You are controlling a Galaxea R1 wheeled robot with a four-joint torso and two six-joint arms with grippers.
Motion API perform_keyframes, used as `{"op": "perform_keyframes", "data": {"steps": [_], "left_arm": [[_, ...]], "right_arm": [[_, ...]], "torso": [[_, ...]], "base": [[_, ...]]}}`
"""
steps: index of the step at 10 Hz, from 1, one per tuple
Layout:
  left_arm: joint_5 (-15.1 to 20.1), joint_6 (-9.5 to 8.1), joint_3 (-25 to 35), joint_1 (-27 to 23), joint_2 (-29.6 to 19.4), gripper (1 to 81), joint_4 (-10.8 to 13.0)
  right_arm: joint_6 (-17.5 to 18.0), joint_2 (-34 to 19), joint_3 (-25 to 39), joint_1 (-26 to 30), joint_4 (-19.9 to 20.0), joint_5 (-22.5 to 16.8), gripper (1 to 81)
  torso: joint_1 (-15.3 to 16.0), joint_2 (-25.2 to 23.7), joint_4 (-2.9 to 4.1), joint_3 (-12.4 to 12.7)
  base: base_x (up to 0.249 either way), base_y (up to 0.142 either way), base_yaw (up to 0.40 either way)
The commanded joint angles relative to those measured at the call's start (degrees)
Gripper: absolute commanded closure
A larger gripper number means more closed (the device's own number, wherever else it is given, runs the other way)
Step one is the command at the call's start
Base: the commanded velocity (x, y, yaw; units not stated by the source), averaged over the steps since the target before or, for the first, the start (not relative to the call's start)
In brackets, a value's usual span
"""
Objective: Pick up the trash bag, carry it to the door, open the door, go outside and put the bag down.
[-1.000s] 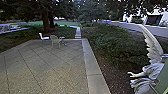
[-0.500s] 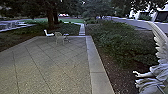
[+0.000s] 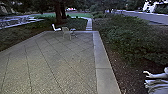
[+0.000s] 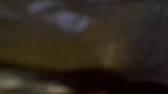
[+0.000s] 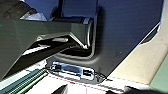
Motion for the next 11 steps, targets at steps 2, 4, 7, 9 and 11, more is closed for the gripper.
{"op": "perform_keyframes", "data": {"steps": [2, 4, 7, 9, 11], "left_arm": [[4.92, 0.1, 2.29, -5.02, -2.91, 81.1, -2.19], [5.54, 0.02, 7.22, -9.15, -6.96, 81.1, -4.56], [10.36, 0.02, 11.35, -17.24, -12.49, 81.1, -9.74], [11.94, 0.02, 11.62, -22.34, -15.92, 81.1, -12.38], [15.26, 0.02, 11.71, -27.94, -18.98, 81.1, -14.4]], "right_arm": [[-1.01, 0.65, 2.29, 0.92, -2.62, -4.19, 1.0], [-0.92, 0.65, 2.11, 0.92, -2.53, -4.19, 1.0], [-0.84, 0.65, 2.11, 0.66, -2.1, -4.1, 1.0], [-0.75, 0.65, 2.03, 0.39, -2.01, -4.1, 1.0], [-0.75, 0.65, 2.03, 0.22, -2.01, -4.1, 1.0]], "torso": [[0.0, 0.0, 0.0, -0.02], [0.0, 0.0, 0.0, -0.05], [0.02, 0.0, 0.0, -0.07], [0.02, 0.0, 0.0, -0.07], [0.02, 0.02, 0.0, -0.09]], "base": [[0.0, 0.0, 0.0], [0.0, 0.0, 0.0], [0.0, 0.0, 0.0], [0.0, 0.0, 0.0], [0.0, 0.0, 0.0]]}}
